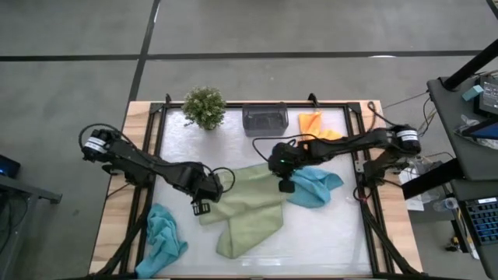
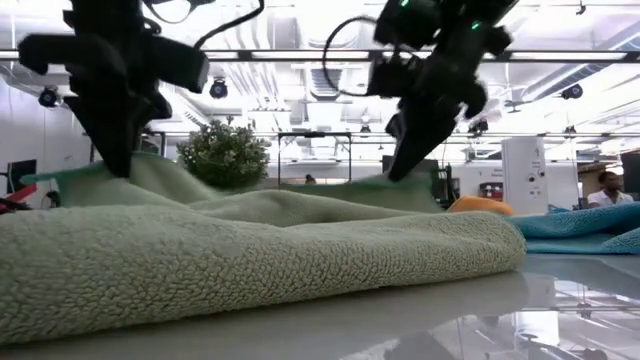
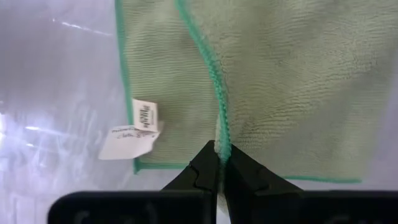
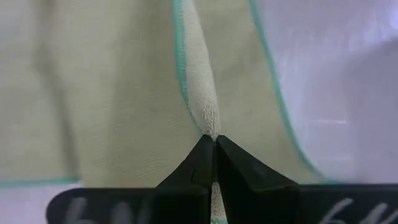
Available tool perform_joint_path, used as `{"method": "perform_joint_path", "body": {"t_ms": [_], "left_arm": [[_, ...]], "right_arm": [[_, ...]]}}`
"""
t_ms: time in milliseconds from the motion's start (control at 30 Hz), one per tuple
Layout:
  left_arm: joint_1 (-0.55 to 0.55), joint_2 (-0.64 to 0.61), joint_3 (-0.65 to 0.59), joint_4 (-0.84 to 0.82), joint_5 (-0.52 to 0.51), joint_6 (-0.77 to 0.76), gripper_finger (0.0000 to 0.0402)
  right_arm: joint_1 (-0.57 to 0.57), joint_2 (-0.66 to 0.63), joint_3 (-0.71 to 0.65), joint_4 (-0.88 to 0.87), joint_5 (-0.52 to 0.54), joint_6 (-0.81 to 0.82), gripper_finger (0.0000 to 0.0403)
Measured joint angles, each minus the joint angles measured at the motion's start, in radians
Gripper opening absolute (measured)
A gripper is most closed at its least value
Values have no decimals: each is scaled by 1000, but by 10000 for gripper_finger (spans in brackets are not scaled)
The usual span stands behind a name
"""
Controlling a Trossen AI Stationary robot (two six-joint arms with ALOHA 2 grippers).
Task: Fold microfiber towels
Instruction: Fold the left green towel
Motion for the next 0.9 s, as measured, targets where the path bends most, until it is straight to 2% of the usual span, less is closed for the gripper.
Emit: {"method": "perform_joint_path", "body": {"t_ms": [200, 400, 600, 700, 900], "left_arm": [[31, 0, -45, 17, -1, 13, 0], [46, 0, -77, 44, -61, 25, 0], [73, 0, -114, 51, -96, 42, 0], [87, -3, -114, 52, -98, 69, 1], [115, -6, -114, 60, -123, 101, 44]], "right_arm": [[-22, 95, 101, -109, 146, -13, 9], [-22, 165, 167, -150, 163, -27, 9], [-24, 190, 192, -158, 256, -33, 9], [-27, 184, 200, -155, 267, -33, 9], [-48, 187, 226, -153, 266, -32, 11]]}}
